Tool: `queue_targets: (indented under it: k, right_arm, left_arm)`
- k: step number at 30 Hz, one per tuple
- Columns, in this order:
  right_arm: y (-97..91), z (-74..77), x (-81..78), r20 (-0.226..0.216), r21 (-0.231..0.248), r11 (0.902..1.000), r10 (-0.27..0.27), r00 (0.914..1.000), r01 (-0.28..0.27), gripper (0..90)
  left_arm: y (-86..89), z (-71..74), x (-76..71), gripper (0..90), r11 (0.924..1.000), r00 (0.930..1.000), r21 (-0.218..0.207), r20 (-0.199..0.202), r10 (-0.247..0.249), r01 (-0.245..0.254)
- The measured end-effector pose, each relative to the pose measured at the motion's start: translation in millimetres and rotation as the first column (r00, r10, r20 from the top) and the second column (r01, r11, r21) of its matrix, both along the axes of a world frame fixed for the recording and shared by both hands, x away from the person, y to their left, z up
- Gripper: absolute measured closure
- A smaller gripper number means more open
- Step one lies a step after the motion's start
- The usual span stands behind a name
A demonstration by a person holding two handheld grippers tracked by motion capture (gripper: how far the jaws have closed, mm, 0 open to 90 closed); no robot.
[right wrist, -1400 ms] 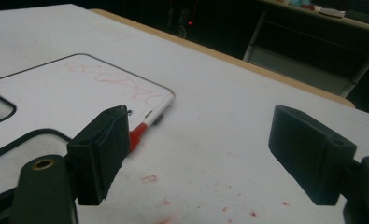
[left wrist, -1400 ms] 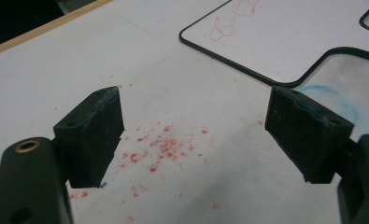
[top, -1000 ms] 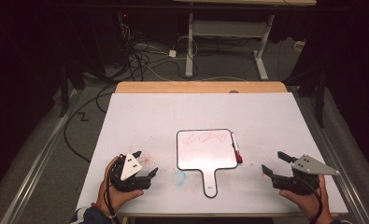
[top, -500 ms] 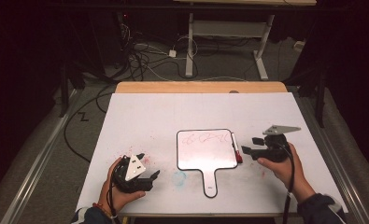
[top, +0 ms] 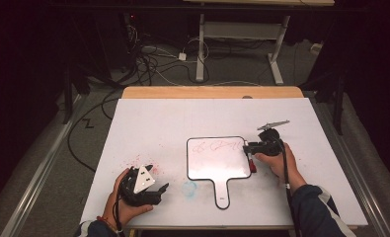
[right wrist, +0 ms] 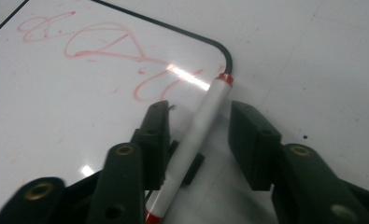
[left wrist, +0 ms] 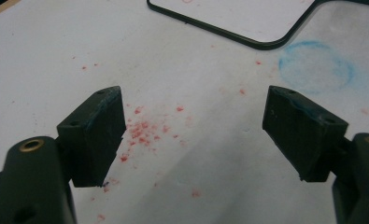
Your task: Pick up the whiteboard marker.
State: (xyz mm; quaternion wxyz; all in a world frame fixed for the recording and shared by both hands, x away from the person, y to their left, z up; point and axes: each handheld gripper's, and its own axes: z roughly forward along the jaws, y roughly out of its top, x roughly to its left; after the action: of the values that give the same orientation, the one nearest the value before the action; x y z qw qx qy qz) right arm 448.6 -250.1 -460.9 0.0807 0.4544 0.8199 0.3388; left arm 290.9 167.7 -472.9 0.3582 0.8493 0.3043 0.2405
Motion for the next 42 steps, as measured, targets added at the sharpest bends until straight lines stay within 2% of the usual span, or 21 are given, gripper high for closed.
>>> queue_targets:
  k: [4, 7, 11, 15, 17, 18, 19, 20, 21, 22, 24, 26, 28, 30, 31, 33, 34, 36, 38, 40, 42]
  right_arm:
    - [-0.1, -0.4, -1.8, -0.006, 0.040, 0.9989, 0.026, 0.9996, -0.026, 77.5]
    - [2.7, 1.3, -4.1, 0.018, 0.012, 0.9996, 0.024, 0.9996, -0.024, 80.5]
    - [2.8, 4.7, -7.7, 0.031, 0.019, 0.9993, 0.031, 0.9990, -0.032, 81.3]
    - [5.9, 16.6, -17.1, 0.094, 0.043, 0.9973, 0.055, 0.9941, -0.059, 81.3]
    - [9.3, 23.5, -23.6, 0.127, 0.063, 0.9957, 0.059, 0.9902, -0.068, 81.3]
    - [11.0, 26.9, -27.1, 0.142, 0.086, 0.9924, 0.075, 0.9871, -0.088, 81.3]
    - [11.0, 26.9, -27.1, 0.142, 0.086, 0.9924, 0.075, 0.9871, -0.088, 81.3]
    - [16.7, 32.8, -33.6, 0.174, 0.083, 0.9912, 0.088, 0.9808, -0.103, 81.3]
    - [19.4, 35.4, -36.8, 0.189, 0.105, 0.9874, 0.097, 0.9772, -0.118, 81.3]
    - [23.6, 38.0, -40.6, 0.206, 0.114, 0.9846, 0.108, 0.9727, -0.133, 81.4]
    - [30.4, 41.1, -46.5, 0.228, 0.127, 0.9802, 0.120, 0.9661, -0.152, 81.4]
    - [38.9, 43.4, -53.4, 0.249, 0.130, 0.9757, 0.140, 0.9584, -0.176, 81.4]
    - [46.6, 44.8, -60.3, 0.274, 0.156, 0.9657, 0.160, 0.9483, -0.208, 81.4]
    - [54.0, 46.4, -67.0, 0.293, 0.156, 0.9615, 0.173, 0.9402, -0.226, 81.4]
    - [56.6, 47.3, -70.0, 0.302, 0.174, 0.9561, 0.176, 0.9368, -0.236, 81.4]
    - [58.9, 48.3, -72.7, 0.305, 0.182, 0.9531, 0.179, 0.9353, -0.242, 81.3]
    - [62.7, 49.6, -78.2, 0.328, 0.194, 0.9465, 0.185, 0.9265, -0.258, 81.4]
    - [64.7, 49.7, -81.4, 0.329, 0.207, 0.9424, 0.186, 0.9258, -0.263, 81.4]
    - [65.8, 50.3, -85.0, 0.340, 0.213, 0.9417, 0.178, 0.9233, -0.260, 81.3]
    - [65.9, 50.7, -86.9, 0.348, 0.223, 0.9385, 0.175, 0.9208, -0.263, 81.3]
    - [65.2, 51.1, -88.5, 0.354, 0.232, 0.9388, 0.162, 0.9210, -0.254, 81.3]
  left_arm:
    - [-1.1, 0.0, 0.7, 20.1, 0.9999, 1.0000, 0.009, 0.005, -0.008, 0.008]
    - [-2.1, -0.3, 0.8, 20.1, 1.0000, 0.9999, -0.003, -0.009, -0.008, 0.008]
    - [-2.9, 0.0, 2.8, 20.3, 0.9999, 0.9998, -0.015, -0.020, -0.006, 0.006]
    - [-8.0, 3.7, 6.4, 20.5, 0.9981, 0.9994, -0.059, -0.031, -0.018, 0.017]
    - [-12.1, 7.7, 10.1, 21.5, 0.9940, 0.9990, -0.107, -0.038, -0.026, 0.021]
    - [-17.7, 13.3, 15.4, 21.7, 0.9864, 0.9983, -0.161, -0.044, -0.039, 0.032]
    - [-17.7, 13.3, 15.4, 22.2, 0.9864, 0.9983, -0.161, -0.044, -0.039, 0.032]
    - [-25.2, 19.2, 21.5, 22.6, 0.9741, 0.9977, -0.224, -0.052, -0.044, 0.031]
    - [-25.2, 19.2, 21.5, 23.0, 0.9741, 0.9977, -0.224, -0.052, -0.044, 0.031]
    - [-30.9, 22.4, 25.3, 23.5, 0.9622, 0.9957, -0.268, -0.065, -0.065, 0.045]
    - [-41.6, 26.4, 29.3, 24.6, 0.9516, 0.9946, -0.302, -0.064, -0.081, 0.058]
    - [-63.8, 31.4, 35.5, 24.8, 0.9371, 0.9898, -0.334, -0.062, -0.128, 0.101]
    - [-71.9, 32.9, 37.3, 25.7, 0.9338, 0.9890, -0.342, -0.060, -0.135, 0.107]
    - [-95.0, 35.5, 41.8, 26.3, 0.9190, 0.9825, -0.369, -0.066, -0.174, 0.138]
    - [-95.0, 35.5, 41.8, 26.7, 0.9190, 0.9825, -0.369, -0.066, -0.174, 0.138]
    - [-108.7, 35.8, 45.0, 27.8, 0.9117, 0.9779, -0.384, -0.083, -0.192, 0.146]
    - [-115.3, 35.6, 46.7, 28.6, 0.9012, 0.9737, -0.403, -0.087, -0.210, 0.159]
    - [-123.5, 35.3, 49.5, 30.4, 0.8909, 0.9688, -0.421, -0.092, -0.230, 0.171]
    - [-131.0, 33.7, 55.7, 33.4, 0.8633, 0.9613, -0.474, -0.109, -0.253, 0.173]
    - [-134.2, 33.0, 59.2, 37.3, 0.8466, 0.9580, -0.503, -0.112, -0.264, 0.175]
    - [-138.4, 33.0, 61.5, 41.1, 0.8465, 0.9562, -0.501, -0.113, -0.270, 0.180]
